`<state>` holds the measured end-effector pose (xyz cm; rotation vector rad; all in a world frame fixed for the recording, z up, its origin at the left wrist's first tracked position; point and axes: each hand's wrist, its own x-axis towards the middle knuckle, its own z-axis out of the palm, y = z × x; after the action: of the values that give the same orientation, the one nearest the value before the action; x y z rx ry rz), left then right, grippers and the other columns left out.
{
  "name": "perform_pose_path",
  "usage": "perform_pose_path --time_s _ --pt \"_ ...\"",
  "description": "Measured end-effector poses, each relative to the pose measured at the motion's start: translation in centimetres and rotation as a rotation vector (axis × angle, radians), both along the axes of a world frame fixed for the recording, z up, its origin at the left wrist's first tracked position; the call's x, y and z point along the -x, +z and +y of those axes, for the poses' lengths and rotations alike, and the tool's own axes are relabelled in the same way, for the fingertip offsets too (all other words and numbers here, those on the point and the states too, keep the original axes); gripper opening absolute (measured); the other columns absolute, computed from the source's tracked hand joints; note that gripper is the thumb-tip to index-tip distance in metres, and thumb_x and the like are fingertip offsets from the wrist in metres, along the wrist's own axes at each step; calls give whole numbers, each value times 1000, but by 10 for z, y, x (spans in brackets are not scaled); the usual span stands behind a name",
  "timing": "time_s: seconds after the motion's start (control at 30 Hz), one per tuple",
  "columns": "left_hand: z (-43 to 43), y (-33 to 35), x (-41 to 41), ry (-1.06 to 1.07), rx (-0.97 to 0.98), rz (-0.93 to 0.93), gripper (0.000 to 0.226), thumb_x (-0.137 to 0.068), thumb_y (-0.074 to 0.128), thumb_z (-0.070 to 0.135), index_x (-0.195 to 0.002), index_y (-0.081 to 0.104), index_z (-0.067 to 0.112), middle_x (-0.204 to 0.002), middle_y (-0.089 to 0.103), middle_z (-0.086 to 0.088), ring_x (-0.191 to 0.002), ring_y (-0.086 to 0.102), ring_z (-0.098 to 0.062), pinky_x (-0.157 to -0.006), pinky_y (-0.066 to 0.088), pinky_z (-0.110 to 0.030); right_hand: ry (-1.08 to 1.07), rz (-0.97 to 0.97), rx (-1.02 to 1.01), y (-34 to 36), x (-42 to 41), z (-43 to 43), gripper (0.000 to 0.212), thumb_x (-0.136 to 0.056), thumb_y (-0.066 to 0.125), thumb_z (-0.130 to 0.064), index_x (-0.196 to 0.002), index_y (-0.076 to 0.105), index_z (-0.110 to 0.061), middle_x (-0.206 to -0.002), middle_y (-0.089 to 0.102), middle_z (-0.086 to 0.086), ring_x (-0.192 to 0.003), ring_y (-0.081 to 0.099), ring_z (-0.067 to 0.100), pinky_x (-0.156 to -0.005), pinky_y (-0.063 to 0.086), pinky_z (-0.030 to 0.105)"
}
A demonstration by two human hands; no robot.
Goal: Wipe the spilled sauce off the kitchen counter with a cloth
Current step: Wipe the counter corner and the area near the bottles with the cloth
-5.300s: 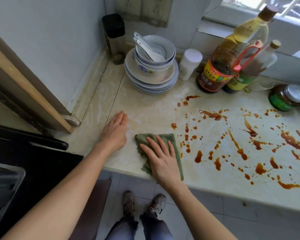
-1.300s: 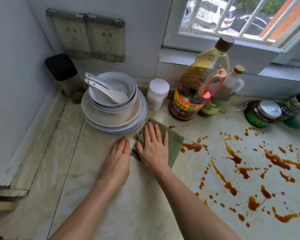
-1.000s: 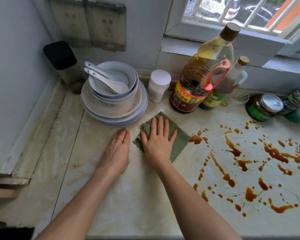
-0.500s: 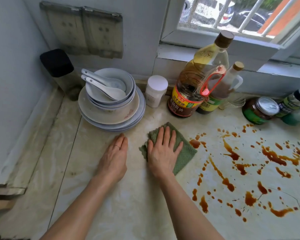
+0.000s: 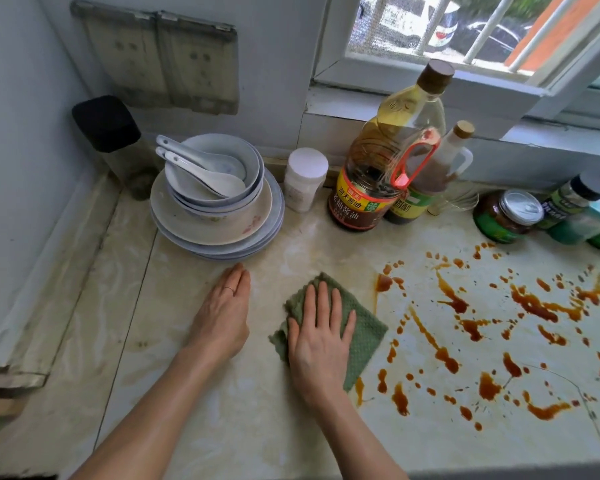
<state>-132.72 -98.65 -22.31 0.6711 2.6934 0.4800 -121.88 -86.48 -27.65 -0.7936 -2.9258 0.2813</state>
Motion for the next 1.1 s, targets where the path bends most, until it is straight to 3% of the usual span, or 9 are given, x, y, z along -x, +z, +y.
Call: perform_pose_path --time_s 0.17,0.27,0.4,0.47,0.6,0.8,1.0,1.1 --pt "-1 -2 1 7 9 -7 77 -81 32 -11 -150 6 11 -159 -2 1 -145 0 -16 -117 9 -24 29 2 71 2 56 38 58 -97 24 -41 -150 35 -21 -158 30 3 -146 23 23 -116 15 53" --pt "-1 -3 2 7 10 -11 77 -81 33 -12 -150 7 11 -159 -1 1 -145 0 -16 -117 10 -25 33 58 150 5 70 44 54 -100 33 -26 -153 27 -20 -159 25 3 -147 17 22 -119 9 48" --pt "-2 -6 3 -2 8 -3 76 -80 34 -10 -149 9 10 -159 1 -1 -145 2 -17 -117 10 -25 145 176 241 7 17 7 58 -94 23 -20 -152 29 -15 -158 29 3 -147 19 17 -120 12 40" --pt "-2 -7 3 -3 8 0 77 -80 35 -9 -149 9 11 -159 1 0 -145 2 -16 -117 11 -25 204 202 205 0 -16 -12 55 -94 28 -15 -148 38 -12 -155 35 5 -144 25 18 -117 16 38" --pt "-2 -6 3 0 16 -10 77 -81 34 -10 -150 7 12 -159 -1 1 -145 1 -15 -117 11 -26 359 215 142 -8 -31 3 49 -95 38 -12 -143 46 -9 -150 41 12 -138 35 25 -112 34 42" --pt "-4 -6 6 -19 48 -27 76 -81 34 -9 -150 8 12 -159 -2 2 -145 0 -15 -116 12 -26 88 225 153 2 4 43 50 -96 31 -15 -142 47 -7 -150 40 17 -137 37 32 -109 37 50" --pt "-3 -6 4 -21 48 -13 76 -81 36 -7 -150 9 11 -159 -1 0 -145 1 -16 -117 12 -28 436 211 157 -11 -53 6 48 -96 41 -12 -144 46 -12 -150 42 10 -141 35 26 -112 34 45" --pt "-6 0 3 -2 28 -14 72 -82 35 -6 -149 16 14 -158 5 0 -144 13 -21 -115 22 -32 402 193 148 -7 -57 32 48 -94 41 -14 -142 49 -14 -149 44 8 -139 38 25 -110 37 49"
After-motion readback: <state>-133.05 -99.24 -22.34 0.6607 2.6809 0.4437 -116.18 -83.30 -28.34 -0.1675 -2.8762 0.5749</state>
